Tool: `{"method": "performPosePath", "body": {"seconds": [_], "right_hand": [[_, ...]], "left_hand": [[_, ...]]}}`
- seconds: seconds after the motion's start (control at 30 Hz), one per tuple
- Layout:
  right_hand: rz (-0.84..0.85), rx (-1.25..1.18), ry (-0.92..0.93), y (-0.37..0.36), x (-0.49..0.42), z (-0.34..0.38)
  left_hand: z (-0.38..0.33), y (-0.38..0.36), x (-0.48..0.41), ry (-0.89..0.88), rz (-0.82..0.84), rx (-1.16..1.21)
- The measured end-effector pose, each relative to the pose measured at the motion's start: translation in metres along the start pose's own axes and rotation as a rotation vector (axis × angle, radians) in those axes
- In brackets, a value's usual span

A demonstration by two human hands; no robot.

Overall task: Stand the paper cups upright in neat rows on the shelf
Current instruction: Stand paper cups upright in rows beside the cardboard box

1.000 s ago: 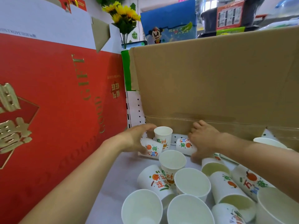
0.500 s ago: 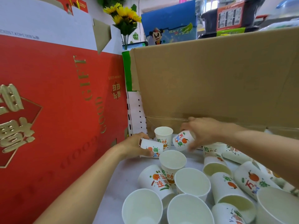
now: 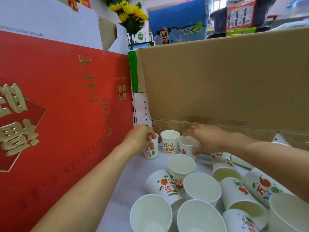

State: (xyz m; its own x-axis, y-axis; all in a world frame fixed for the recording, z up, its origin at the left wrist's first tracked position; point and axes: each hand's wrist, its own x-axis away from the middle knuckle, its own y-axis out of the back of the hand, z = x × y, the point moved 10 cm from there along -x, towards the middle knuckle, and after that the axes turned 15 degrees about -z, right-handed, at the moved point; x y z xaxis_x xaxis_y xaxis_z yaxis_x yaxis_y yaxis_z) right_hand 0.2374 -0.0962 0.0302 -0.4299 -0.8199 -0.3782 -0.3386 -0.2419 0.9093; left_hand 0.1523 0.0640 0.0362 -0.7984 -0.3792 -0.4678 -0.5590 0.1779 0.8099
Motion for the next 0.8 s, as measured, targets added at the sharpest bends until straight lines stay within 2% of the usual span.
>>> {"method": "performPosePath", "body": {"seconds": [0.2, 0.37, 0.53, 0.7, 0.8], "right_hand": [[-0.036, 0.027, 0.033, 0.003, 0.005, 0.003], [-0.109, -0.066, 0.03, 0.018, 0.012, 0.001], [-0.124, -0.081, 0.109, 0.024, 0.016, 0.01], [-0.096, 0.019, 0.101, 0.025, 0.019, -0.001], [-0.099, 0.016, 0.073, 0.036, 0.025, -0.008]], "left_hand": [[-0.005, -0.004, 0.002, -0.048, -0.034, -0.009], [-0.029, 0.019, 0.004, -0.153, -0.18, 0.051], [-0.04, 0.02, 0.009, -0.187, -0.106, 0.076], [-0.033, 0.022, 0.017, -0.161, -0.096, 0.115], [-0.048, 0.026, 0.022, -0.208, -0.103, 0.159]]}}
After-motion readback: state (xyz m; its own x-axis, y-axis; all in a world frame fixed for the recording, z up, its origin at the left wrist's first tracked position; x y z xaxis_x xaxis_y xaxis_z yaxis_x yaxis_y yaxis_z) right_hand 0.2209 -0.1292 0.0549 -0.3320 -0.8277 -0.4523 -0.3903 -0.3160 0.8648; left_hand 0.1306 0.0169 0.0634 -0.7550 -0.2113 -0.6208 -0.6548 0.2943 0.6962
